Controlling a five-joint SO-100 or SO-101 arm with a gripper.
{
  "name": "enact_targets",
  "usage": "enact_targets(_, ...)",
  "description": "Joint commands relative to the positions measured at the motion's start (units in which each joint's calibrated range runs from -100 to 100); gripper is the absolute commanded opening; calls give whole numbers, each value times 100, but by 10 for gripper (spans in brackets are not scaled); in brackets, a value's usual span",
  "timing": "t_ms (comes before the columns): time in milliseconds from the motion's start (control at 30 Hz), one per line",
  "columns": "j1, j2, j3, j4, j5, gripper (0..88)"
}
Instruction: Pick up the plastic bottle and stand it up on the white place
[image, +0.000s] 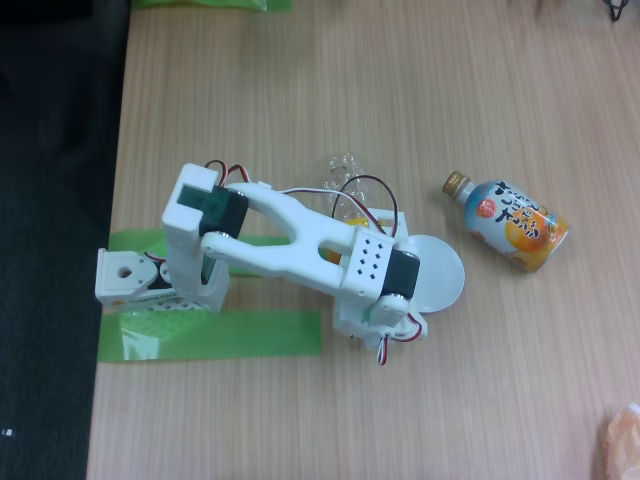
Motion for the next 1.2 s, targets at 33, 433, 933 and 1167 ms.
enact_targets(33,2,-31,12,39,33,377)
enact_targets(433,54,330,48,22,33,376)
enact_targets(933,91,439,21,-12,1,376)
enact_targets(1167,91,448,-260,39,17,375)
